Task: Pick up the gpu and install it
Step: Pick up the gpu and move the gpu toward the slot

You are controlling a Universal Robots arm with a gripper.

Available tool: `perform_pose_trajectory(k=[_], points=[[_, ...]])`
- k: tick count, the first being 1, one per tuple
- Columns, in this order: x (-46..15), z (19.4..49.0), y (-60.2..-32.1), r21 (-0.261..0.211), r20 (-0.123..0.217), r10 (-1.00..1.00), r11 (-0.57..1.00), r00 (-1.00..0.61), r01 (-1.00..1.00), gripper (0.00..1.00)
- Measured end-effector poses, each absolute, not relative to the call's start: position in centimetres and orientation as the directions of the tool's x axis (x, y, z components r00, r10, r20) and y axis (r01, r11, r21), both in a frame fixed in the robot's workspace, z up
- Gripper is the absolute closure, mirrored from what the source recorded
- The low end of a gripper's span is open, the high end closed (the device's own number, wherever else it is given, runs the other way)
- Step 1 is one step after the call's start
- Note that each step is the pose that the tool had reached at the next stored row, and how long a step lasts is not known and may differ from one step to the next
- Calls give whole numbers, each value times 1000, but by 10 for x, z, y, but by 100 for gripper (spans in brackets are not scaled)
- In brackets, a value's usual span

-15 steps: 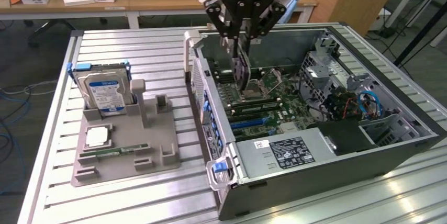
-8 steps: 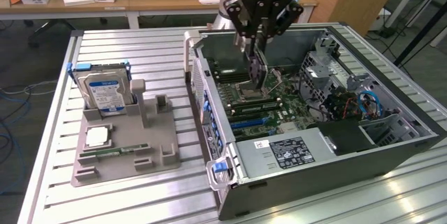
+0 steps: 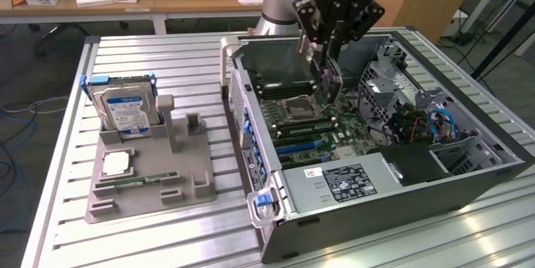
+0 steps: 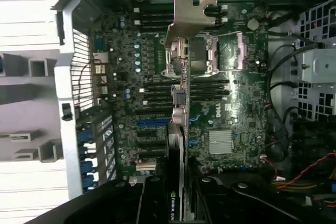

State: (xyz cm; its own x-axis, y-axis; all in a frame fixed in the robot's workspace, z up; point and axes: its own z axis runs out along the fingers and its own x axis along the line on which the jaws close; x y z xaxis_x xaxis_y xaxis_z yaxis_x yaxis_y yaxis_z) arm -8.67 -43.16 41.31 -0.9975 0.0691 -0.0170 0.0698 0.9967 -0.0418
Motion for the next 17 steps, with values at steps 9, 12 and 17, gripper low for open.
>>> perform_pose_trajectory(k=[9, 12, 17], points=[[-54, 413, -432, -42, -15, 69, 997, -998, 69, 74], [-54, 413, -432, -42, -15, 69, 997, -998, 69, 74], [-53, 413, -432, -42, -15, 69, 997, -998, 69, 74]])
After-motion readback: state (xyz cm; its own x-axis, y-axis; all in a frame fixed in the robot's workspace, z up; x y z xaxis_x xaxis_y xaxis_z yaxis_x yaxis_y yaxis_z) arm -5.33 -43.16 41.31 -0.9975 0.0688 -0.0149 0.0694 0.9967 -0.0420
